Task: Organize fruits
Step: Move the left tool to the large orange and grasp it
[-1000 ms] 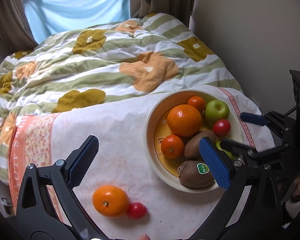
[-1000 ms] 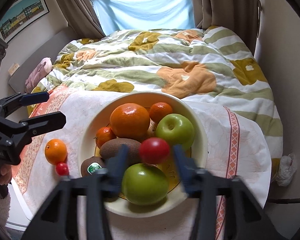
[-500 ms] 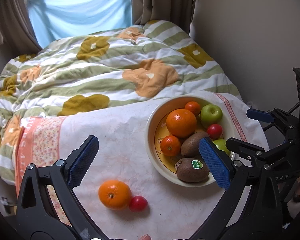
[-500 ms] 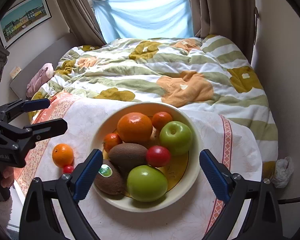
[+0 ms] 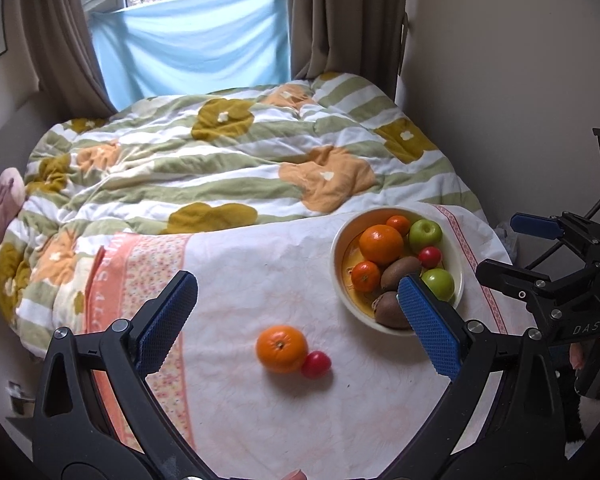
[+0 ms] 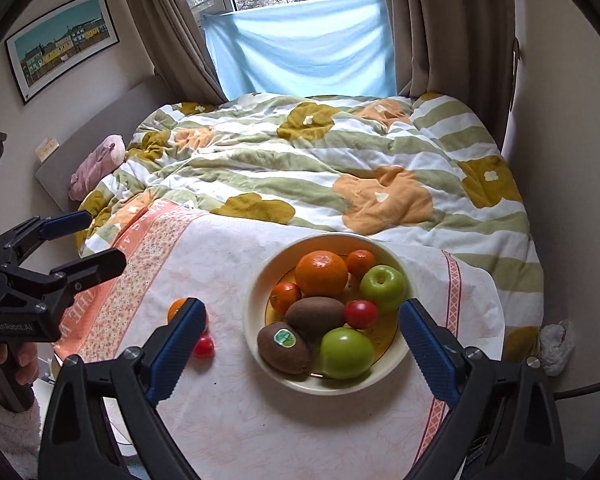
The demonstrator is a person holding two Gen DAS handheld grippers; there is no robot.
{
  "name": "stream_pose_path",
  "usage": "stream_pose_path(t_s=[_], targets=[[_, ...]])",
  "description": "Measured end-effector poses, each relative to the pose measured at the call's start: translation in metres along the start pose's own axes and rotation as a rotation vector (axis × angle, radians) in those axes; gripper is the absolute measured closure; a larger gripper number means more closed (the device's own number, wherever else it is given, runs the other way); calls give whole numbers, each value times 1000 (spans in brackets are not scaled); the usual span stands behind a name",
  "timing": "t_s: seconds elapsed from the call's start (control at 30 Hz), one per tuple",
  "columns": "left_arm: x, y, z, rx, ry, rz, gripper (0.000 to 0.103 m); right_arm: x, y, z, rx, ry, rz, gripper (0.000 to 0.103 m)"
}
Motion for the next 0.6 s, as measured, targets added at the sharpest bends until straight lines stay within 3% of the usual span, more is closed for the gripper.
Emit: stream_pose_path(t_s=[0.3,0.6], targets=[[25,43,26,-64,5,31,0,12,56,14,-26,-25,43,6],[15,70,51,-157,54,122,0,-4,90,37,-78,17,58,6]])
Point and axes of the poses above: each gripper's, at about its wrist camera, not at the fingertips, and x roughly against the way its jaws point, y to its left, z to its underside, the point moved 7 cm from there along -x, roughly the way its jaws point, and after that the axes turned 3 degrees about -x, right-handed, at the moved point
